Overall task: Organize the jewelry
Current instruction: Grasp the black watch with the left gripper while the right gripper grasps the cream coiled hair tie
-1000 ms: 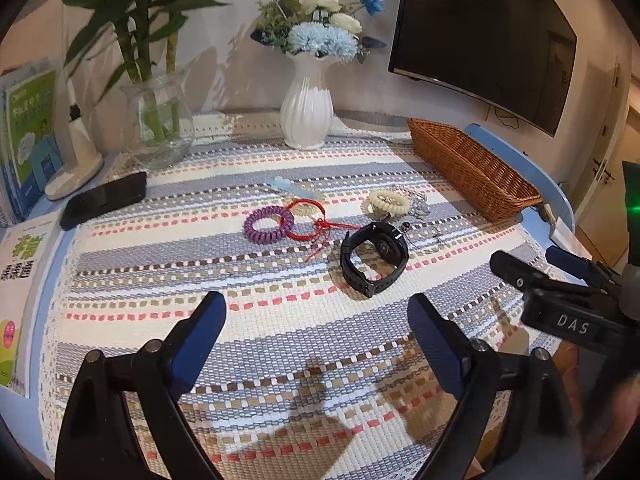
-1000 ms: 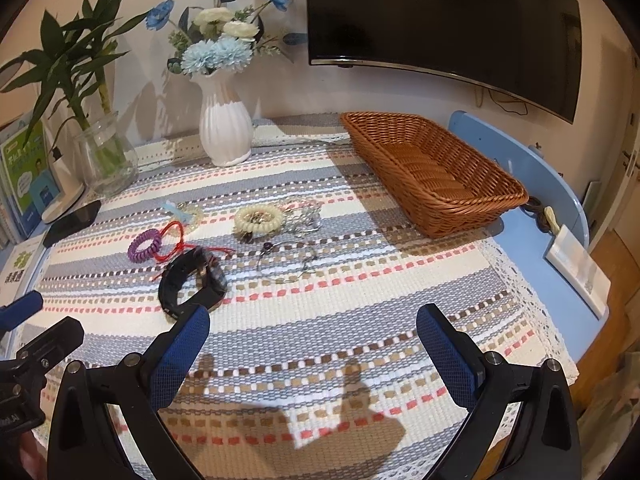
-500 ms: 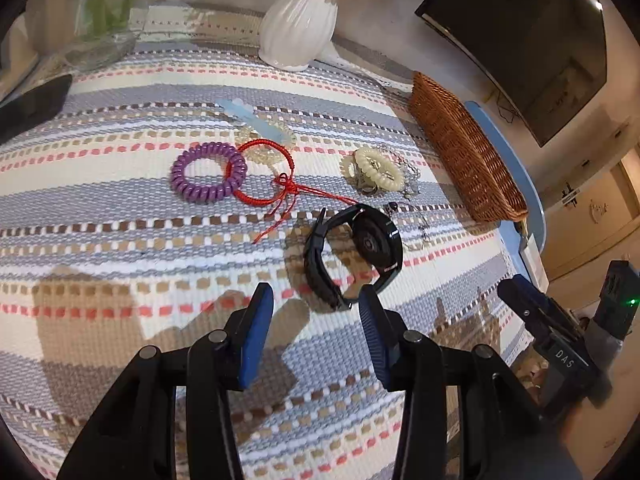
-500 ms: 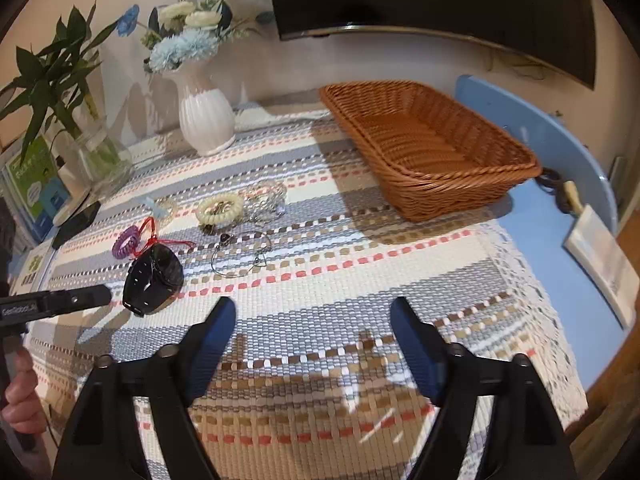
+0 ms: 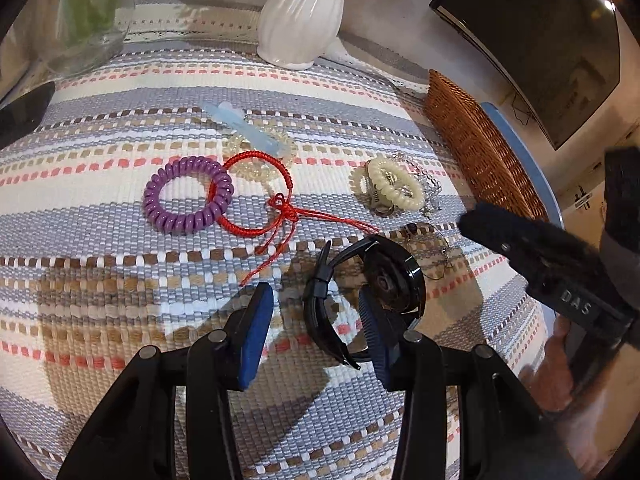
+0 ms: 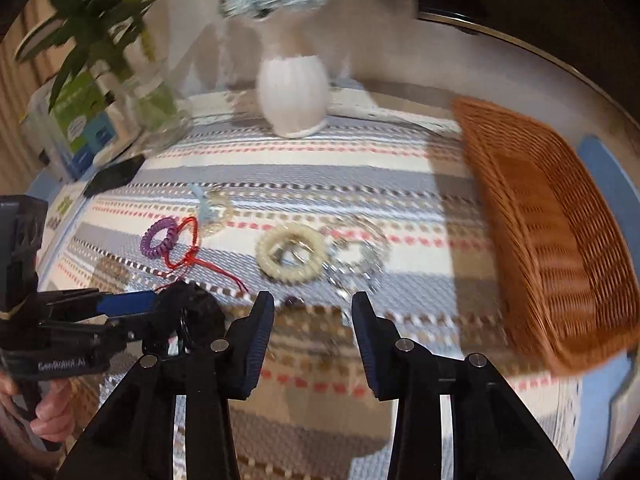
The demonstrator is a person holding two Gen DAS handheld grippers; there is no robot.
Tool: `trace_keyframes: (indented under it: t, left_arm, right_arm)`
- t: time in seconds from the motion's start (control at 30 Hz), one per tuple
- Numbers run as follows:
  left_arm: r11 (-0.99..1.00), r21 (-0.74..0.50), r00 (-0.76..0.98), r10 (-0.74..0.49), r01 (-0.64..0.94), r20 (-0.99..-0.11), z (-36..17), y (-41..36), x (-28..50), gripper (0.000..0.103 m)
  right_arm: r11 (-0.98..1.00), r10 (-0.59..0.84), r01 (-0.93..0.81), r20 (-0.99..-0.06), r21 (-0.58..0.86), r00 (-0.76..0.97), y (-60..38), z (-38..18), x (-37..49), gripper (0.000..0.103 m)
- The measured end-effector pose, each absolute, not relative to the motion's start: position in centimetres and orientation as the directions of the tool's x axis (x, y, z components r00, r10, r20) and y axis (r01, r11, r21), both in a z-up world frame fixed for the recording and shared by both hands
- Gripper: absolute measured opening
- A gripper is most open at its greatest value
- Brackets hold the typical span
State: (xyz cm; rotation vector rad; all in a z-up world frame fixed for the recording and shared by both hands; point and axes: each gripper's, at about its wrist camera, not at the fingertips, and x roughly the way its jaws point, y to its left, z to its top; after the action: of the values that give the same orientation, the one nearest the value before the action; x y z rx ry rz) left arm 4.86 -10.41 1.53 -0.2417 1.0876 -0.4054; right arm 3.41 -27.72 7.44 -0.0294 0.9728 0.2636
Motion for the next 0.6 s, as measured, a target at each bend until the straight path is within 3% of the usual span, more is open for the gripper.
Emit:
trace_keyframes:
  t: [0.2,0.27,0.3,0.37,0.4,0.43,0.6]
  left_arm:
    - [0.930,-0.292,0.434,-0.364,0.224,-0.824,1.5,-11.9,4.3,0.044]
    - [0.945,-0.245,0.454,-0.319,0.216,-0.832,1.5,-12.1,4.2,0.033]
    - [0.947,-0.233,0.460,-0.311,0.219,-0.832,1.5,-12.2,4.1,0.032]
    - [0.940,-0.251,0.454,-0.332,0.230,-0.827,1.4,-12.2,4.2,0.016]
    - [0.935,-0.266,0.447,-0.346,0.234,-0.825,1.4,-12.3,4.2,0.015]
    - [0.938,-0.255,0.453,-0.337,0.233,-0.826,1.5,-12.3,4.2,0.012]
    - [0.938,-0.231,0.474,-0.331,0.257,-0.816,2.3,-12.6,3.7,0.009]
  right_arm:
    - [0.923,0.256,-0.380,-0.838,0.063,0.482,-24.2,6.3,6.4,0.038]
    - [0.912,0.250,-0.408,-0.842,0.038,0.479,-23.3,6.0,7.0,0.038]
    - [0.911,0.239,-0.411,-0.845,0.025,0.479,-23.1,5.8,7.3,0.038]
    - [0.907,0.227,-0.421,-0.856,0.011,0.465,-22.4,5.1,8.2,0.037]
    - [0.904,0.229,-0.427,-0.859,0.013,0.458,-22.5,4.9,8.3,0.029]
    - [0.901,0.222,-0.433,-0.864,0.005,0.452,-22.2,4.5,8.4,0.015]
    - [0.907,0.233,-0.420,-0.852,0.017,0.468,-23.1,5.1,7.6,0.011]
